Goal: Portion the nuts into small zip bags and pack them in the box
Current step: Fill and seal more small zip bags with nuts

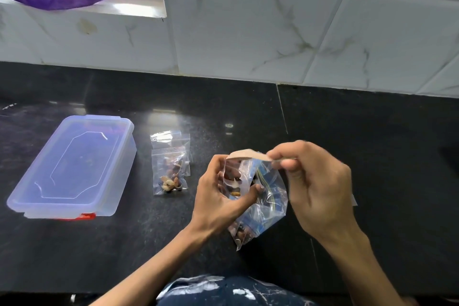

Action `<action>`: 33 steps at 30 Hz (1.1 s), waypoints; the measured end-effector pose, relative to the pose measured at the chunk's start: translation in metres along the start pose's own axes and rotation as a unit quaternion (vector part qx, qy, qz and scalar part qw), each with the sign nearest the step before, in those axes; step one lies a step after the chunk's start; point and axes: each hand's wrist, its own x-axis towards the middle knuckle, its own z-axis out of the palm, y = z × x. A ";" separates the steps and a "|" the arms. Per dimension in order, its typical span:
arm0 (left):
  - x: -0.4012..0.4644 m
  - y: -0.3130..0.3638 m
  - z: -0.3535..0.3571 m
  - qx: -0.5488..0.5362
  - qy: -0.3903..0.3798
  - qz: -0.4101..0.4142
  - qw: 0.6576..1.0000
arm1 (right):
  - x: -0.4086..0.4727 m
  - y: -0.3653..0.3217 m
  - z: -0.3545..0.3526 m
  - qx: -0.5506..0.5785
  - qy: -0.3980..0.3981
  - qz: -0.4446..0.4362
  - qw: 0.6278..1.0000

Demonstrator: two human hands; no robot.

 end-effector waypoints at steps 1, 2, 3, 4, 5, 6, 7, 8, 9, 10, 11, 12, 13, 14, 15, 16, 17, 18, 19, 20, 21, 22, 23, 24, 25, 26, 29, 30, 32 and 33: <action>0.000 -0.002 -0.002 0.003 0.003 0.002 1.000 | 0.000 0.004 -0.004 0.026 0.031 0.031 0.999; 0.000 -0.003 -0.004 0.008 0.004 0.005 1.000 | 0.001 0.010 -0.009 0.044 0.058 0.065 0.995; 0.000 -0.006 -0.007 0.013 0.004 0.008 1.000 | 0.001 0.019 -0.014 0.048 0.072 0.100 0.991; 0.000 -0.010 -0.009 0.016 0.004 0.008 1.000 | -0.001 0.030 -0.017 0.038 0.070 0.136 0.987; -0.001 -0.015 -0.012 0.015 0.005 0.003 1.000 | -0.004 0.041 -0.017 0.022 0.057 0.172 0.983; -0.002 -0.020 -0.014 0.013 0.004 -0.008 1.000 | -0.009 0.050 -0.015 0.008 0.035 0.204 0.978; -0.003 -0.026 -0.016 0.011 -0.001 -0.026 1.000 | -0.016 0.058 -0.011 -0.003 0.006 0.229 0.973; -0.004 -0.031 -0.017 0.011 -0.008 -0.049 0.999 | -0.025 0.064 -0.004 -0.013 -0.025 0.246 0.969; -0.005 -0.036 -0.017 0.014 -0.015 -0.075 0.997 | -0.035 0.067 0.004 -0.028 -0.056 0.253 0.965; -0.006 -0.041 -0.017 0.016 -0.019 -0.102 0.994 | -0.044 0.068 0.012 -0.049 -0.080 0.249 0.964; -0.007 -0.046 -0.017 0.015 -0.021 -0.130 0.991 | -0.053 0.069 0.019 -0.070 -0.092 0.240 0.964; -0.008 -0.049 -0.017 0.012 -0.023 -0.154 0.988 | -0.061 0.068 0.025 -0.087 -0.092 0.229 0.965; -0.009 -0.053 -0.017 0.010 -0.025 -0.175 0.984 | -0.067 0.067 0.030 -0.097 -0.082 0.219 0.967; -0.010 -0.056 -0.017 0.008 -0.027 -0.192 0.981 | -0.073 0.066 0.035 -0.102 -0.070 0.210 0.970; -0.012 -0.059 -0.017 0.004 -0.031 -0.206 0.978 | -0.077 0.065 0.039 -0.104 -0.060 0.201 0.972; -0.014 -0.062 -0.017 0.000 -0.040 -0.219 0.975 | -0.080 0.063 0.042 -0.103 -0.055 0.195 0.974; -0.015 -0.064 -0.016 -0.004 -0.050 -0.229 0.972 | -0.083 0.061 0.045 -0.101 -0.056 0.193 0.974; -0.016 -0.065 -0.016 -0.011 -0.057 -0.240 0.969 | -0.084 0.060 0.045 -0.097 -0.060 0.194 0.974; -0.016 -0.065 -0.015 -0.019 -0.058 -0.248 0.967 | -0.084 0.059 0.045 -0.094 -0.067 0.194 0.974; -0.016 -0.065 -0.015 -0.024 -0.055 -0.254 0.965 | -0.085 0.058 0.045 -0.089 -0.074 0.192 0.974; -0.016 -0.064 -0.014 -0.026 -0.052 -0.258 0.965 | -0.085 0.058 0.043 -0.083 -0.078 0.187 0.976; -0.015 -0.063 -0.014 -0.029 -0.049 -0.259 0.964 | -0.086 0.057 0.041 -0.076 -0.077 0.184 0.977; -0.015 -0.062 -0.014 -0.031 -0.048 -0.260 0.964 | -0.086 0.055 0.038 -0.071 -0.073 0.182 0.978; -0.015 -0.061 -0.014 -0.034 -0.049 -0.262 0.963 | -0.086 0.055 0.036 -0.067 -0.066 0.184 0.978; -0.016 -0.060 -0.014 -0.035 -0.050 -0.264 0.963 | -0.086 0.054 0.035 -0.065 -0.058 0.187 0.978; -0.016 -0.060 -0.015 -0.037 -0.051 -0.265 0.962 | -0.087 0.055 0.035 -0.066 -0.050 0.192 0.978; -0.020 -0.058 -0.014 -0.043 -0.054 -0.274 0.959 | -0.092 0.055 0.040 -0.079 -0.056 0.207 0.974; -0.020 -0.057 -0.014 -0.046 -0.054 -0.279 0.958 | -0.094 0.055 0.042 -0.078 -0.067 0.208 0.973; -0.021 -0.057 -0.013 -0.053 -0.051 -0.287 0.955 | -0.099 0.052 0.045 -0.063 -0.077 0.220 0.970; -0.021 -0.056 -0.013 -0.053 -0.051 -0.291 0.954 | -0.100 0.051 0.045 -0.051 -0.076 0.236 0.967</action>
